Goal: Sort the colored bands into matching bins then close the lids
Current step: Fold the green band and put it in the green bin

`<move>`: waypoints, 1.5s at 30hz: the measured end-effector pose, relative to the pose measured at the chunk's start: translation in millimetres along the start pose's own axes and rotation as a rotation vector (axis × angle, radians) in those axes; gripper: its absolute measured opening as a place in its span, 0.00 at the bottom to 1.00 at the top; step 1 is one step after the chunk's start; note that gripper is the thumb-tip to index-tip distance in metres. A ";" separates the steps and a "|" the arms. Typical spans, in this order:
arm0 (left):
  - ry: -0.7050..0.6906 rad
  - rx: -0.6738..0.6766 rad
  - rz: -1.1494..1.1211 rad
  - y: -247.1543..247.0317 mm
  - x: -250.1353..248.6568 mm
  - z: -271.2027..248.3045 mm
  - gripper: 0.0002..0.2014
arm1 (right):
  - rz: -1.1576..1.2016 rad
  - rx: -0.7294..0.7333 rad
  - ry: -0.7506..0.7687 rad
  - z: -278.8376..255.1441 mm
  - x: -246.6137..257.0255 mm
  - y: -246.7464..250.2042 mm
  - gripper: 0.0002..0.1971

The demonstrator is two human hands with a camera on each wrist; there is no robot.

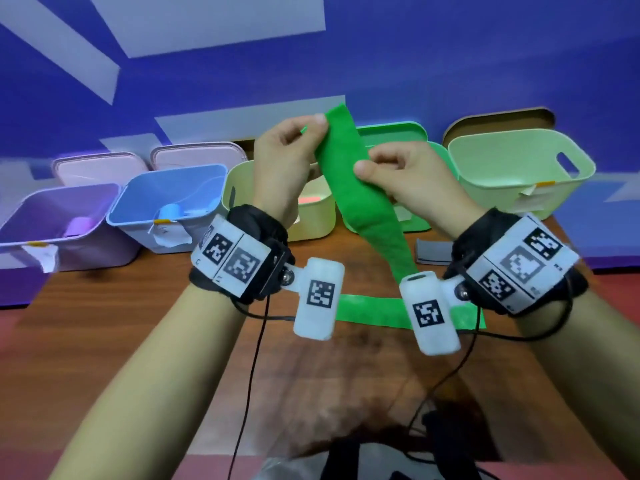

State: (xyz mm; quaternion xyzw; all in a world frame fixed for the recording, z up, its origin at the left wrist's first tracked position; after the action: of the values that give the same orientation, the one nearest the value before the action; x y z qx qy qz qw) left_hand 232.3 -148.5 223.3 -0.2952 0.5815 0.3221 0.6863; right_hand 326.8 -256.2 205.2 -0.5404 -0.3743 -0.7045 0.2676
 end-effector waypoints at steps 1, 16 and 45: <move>-0.018 -0.010 0.019 1.4 -6.3 1.8 0.09 | -0.015 0.044 -0.022 -1.0 -1.5 -3.7 0.16; -0.390 0.144 0.220 4.8 -53.9 -12.0 0.08 | 0.305 0.070 -0.202 5.0 13.3 -2.4 0.14; -0.377 0.112 0.331 0.4 -31.5 -17.3 0.11 | 0.237 -0.074 0.055 9.5 50.4 17.4 0.12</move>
State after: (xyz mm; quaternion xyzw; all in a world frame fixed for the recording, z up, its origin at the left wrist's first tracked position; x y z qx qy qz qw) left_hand 217.9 -164.9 251.8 -0.0924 0.5007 0.4468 0.7356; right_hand 331.9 -257.1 259.1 -0.5710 -0.2740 -0.6957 0.3389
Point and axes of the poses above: each hand's wrist, its own z-axis towards the middle knuckle, its own y-axis out of the back of the hand, x = y × z, the point moved 7 cm from there along z, towards the middle knuckle, and after that the axes turned 2 degrees about z, right-handed, at the moved point
